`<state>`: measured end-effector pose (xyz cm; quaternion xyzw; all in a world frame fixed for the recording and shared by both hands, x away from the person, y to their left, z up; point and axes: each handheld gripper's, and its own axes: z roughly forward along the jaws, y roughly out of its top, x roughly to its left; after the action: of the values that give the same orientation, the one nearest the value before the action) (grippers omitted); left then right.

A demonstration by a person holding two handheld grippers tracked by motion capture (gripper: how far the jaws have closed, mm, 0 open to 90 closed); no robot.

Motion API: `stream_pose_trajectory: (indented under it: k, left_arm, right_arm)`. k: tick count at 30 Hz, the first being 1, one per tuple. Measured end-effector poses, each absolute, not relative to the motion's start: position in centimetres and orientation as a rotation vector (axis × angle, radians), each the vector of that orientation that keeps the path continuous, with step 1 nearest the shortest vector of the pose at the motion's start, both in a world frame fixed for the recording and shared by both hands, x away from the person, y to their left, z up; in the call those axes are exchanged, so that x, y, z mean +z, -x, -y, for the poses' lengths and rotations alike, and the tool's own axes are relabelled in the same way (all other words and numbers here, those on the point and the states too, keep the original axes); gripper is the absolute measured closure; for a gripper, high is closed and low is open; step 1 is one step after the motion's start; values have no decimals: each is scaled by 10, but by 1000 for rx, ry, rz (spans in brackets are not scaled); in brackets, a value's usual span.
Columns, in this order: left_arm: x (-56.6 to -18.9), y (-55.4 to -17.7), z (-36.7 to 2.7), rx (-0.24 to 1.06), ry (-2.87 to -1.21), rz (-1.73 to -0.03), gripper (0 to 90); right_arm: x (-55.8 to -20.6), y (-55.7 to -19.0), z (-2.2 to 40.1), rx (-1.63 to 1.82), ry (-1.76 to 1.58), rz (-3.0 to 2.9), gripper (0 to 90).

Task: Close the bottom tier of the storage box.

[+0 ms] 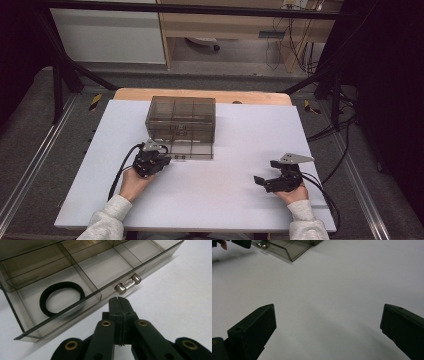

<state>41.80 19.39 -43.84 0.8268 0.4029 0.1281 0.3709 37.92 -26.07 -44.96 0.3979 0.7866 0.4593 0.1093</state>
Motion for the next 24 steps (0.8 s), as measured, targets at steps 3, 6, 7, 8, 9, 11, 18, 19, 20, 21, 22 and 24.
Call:
stream_pose_trajectory:
  k: [3, 6, 7, 8, 9, 11, 18, 19, 20, 21, 22, 24]
  left_arm:
    - [-439, -419, -192, 329, -2124, -1027, 892]
    - [-440, -420, -191, 336, -2128, -1028, 892]
    - [-440, -420, -191, 337, -2128, -1028, 892]
    - [-440, -421, -191, 341, -2127, -1029, 892]
    - [-440, -421, -191, 340, -2125, -1029, 892]
    - [-441, -422, -191, 344, -2127, -1033, 892]
    - [-442, -424, -192, 353, -2120, -1040, 892]
    - [-442, -424, -192, 356, -2118, -1041, 892]
    - [-443, -424, -192, 357, -2116, -1041, 892]
    - [-443, -425, -192, 356, -2117, -1042, 892]
    - [-443, -425, -192, 359, -2116, -1042, 892]
    - [-443, -425, -192, 359, -2114, -1042, 892]
  right_arm:
    - [-450, -379, 261, 1347, -1170, -2315, 9]
    - [-450, -379, 261, 1349, -1171, -2311, 9]
    - [-450, -379, 261, 1349, -1172, -2311, 9]
    - [-450, -379, 261, 1348, -1172, -2311, 9]
    - [-450, -379, 261, 1347, -1173, -2313, 9]
    - [-450, -380, 261, 1346, -1173, -2314, 9]
    - [-450, -380, 260, 1344, -1170, -2315, 9]
    - [-450, -380, 260, 1344, -1170, -2316, 9]
    - [-450, -380, 260, 1343, -1170, -2315, 9]
    - [-450, -380, 260, 1344, -1171, -2316, 9]
    - [-450, -380, 260, 1344, -1171, -2316, 9]
    - [-450, -380, 260, 1344, -1171, -2315, 9]
